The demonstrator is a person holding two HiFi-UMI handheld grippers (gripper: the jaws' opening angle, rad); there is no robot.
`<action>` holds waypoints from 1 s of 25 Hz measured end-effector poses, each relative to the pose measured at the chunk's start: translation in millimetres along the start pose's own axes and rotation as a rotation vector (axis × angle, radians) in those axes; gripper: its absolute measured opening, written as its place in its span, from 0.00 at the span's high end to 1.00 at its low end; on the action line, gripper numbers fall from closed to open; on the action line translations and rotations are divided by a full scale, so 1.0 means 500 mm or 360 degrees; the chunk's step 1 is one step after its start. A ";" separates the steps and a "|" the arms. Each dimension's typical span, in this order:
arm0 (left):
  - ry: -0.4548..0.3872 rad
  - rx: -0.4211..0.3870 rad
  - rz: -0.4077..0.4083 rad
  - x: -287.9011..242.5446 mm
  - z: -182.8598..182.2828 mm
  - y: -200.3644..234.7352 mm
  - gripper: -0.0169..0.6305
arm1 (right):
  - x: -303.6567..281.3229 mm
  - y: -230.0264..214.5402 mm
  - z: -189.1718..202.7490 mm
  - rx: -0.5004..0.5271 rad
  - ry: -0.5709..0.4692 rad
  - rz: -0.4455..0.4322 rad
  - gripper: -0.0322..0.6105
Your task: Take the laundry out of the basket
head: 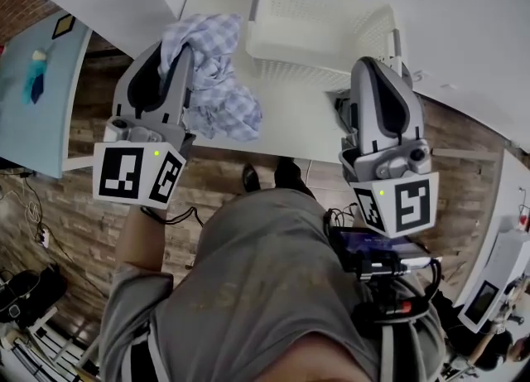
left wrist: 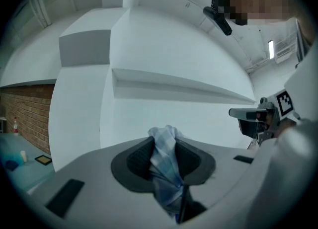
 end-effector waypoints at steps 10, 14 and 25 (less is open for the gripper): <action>0.0147 0.0065 -0.0093 -0.004 0.179 0.002 0.82 | 0.005 -0.003 0.011 0.0057 0.0067 -0.0006 0.94; 0.0218 0.0041 -0.0105 -0.019 0.249 -0.002 0.81 | 0.006 -0.009 0.011 0.0091 0.0085 0.0008 0.94; 0.0435 0.0063 -0.0116 -0.064 0.453 -0.015 0.80 | 0.019 -0.028 0.020 0.0165 0.0167 0.0052 0.94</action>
Point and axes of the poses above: the fingertips, and each gripper's own axes: x backward along the fingers, y to its left, z out of its underside, the point moved 1 cm from there along x, backward along the fingers
